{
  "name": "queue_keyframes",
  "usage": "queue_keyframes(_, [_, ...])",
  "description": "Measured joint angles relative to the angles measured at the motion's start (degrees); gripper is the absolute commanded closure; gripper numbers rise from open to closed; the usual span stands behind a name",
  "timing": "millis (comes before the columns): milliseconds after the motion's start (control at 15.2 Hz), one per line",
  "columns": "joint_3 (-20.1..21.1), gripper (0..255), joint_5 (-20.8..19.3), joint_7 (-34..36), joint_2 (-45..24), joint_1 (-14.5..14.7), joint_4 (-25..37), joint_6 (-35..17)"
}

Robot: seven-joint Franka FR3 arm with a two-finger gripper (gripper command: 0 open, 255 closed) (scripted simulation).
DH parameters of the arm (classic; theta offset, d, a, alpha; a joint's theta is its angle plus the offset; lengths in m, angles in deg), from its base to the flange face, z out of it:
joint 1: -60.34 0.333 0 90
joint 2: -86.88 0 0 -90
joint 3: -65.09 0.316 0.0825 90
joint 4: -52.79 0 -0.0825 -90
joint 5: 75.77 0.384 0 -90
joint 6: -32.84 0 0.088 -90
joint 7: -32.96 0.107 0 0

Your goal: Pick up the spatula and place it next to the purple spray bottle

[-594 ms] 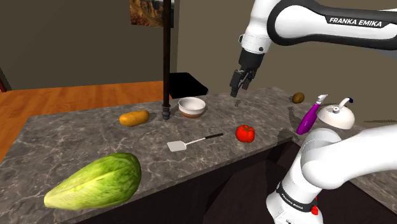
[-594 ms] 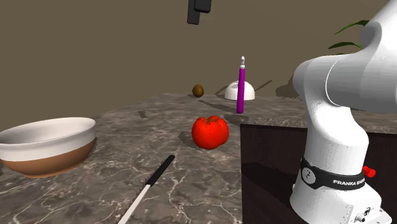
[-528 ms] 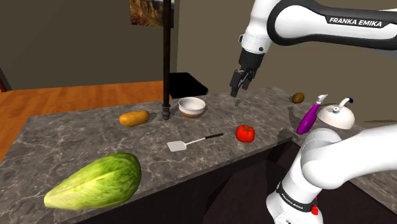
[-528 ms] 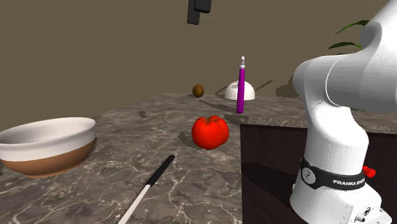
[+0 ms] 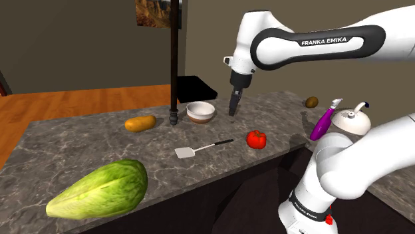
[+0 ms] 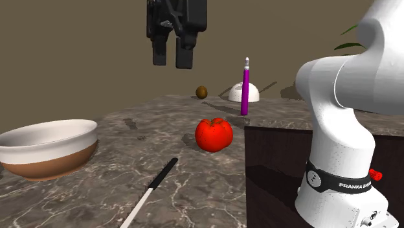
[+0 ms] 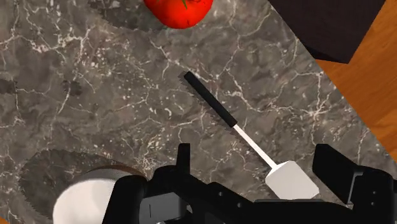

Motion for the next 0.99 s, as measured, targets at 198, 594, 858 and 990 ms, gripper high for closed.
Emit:
queue_keyframes(198, [-1.36, 0, -0.46, -8.24, -5.18, 2.79, -0.72, -4.70])
queue_keyframes(594, [-3.29, 0, -0.93, -24.85, -15.84, 7.76, -1.74, -13.96])
queue_keyframes(858, [-3.50, 0, -0.85, -33.56, -21.98, 10.22, -1.33, -18.35])
queue_keyframes(990, [-3.50, 0, -0.88, -34.35, -22.95, 10.43, -2.10, -19.98])
